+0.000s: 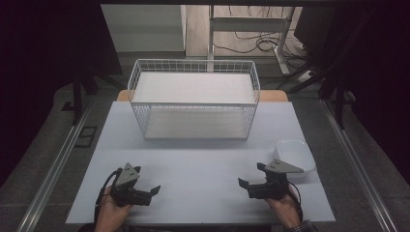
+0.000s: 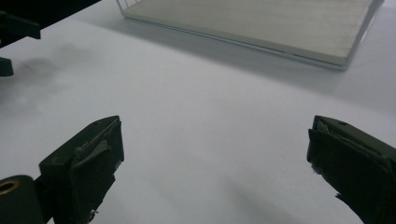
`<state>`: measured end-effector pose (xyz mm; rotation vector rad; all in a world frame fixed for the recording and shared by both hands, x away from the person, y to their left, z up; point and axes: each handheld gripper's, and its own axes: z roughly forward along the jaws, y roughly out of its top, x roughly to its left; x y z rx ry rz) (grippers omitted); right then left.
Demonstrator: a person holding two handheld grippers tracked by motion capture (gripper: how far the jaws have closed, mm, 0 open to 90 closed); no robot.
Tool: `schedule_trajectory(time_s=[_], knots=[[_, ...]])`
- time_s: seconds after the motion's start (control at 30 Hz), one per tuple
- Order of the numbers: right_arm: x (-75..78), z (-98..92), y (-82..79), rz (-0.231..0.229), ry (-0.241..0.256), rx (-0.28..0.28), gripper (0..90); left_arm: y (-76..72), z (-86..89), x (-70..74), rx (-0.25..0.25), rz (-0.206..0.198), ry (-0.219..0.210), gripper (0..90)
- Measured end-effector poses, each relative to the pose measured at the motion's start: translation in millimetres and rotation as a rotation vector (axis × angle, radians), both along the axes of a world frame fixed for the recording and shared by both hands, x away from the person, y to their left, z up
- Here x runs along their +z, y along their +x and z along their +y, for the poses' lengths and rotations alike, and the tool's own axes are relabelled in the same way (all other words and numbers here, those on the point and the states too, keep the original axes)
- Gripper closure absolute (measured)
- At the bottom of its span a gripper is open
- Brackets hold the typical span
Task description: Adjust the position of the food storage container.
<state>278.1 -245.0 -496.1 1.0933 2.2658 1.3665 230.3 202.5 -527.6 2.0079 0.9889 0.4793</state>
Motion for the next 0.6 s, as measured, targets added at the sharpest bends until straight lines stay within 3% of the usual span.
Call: schedule_trajectory(time_s=[0.13, 0.4, 0.6], knots=[[-3.3, -2.3, 1.0, 0.022, -0.004, 0.011, 3.3, -1.3, -2.0, 0.6, -0.011, -0.026, 0.016, 1.0], [-4.5, 0.9, 1.3, 0.027, -0.017, 0.033, 3.4, 0.1, -0.6, -0.5, -0.002, -0.018, -0.010, 1.7], [-6.9, 3.5, 3.0, 0.034, -0.088, 0.022, 2.5, -0.3, 2.1, 0.8, 0.012, -0.027, -0.026, 1.7]])
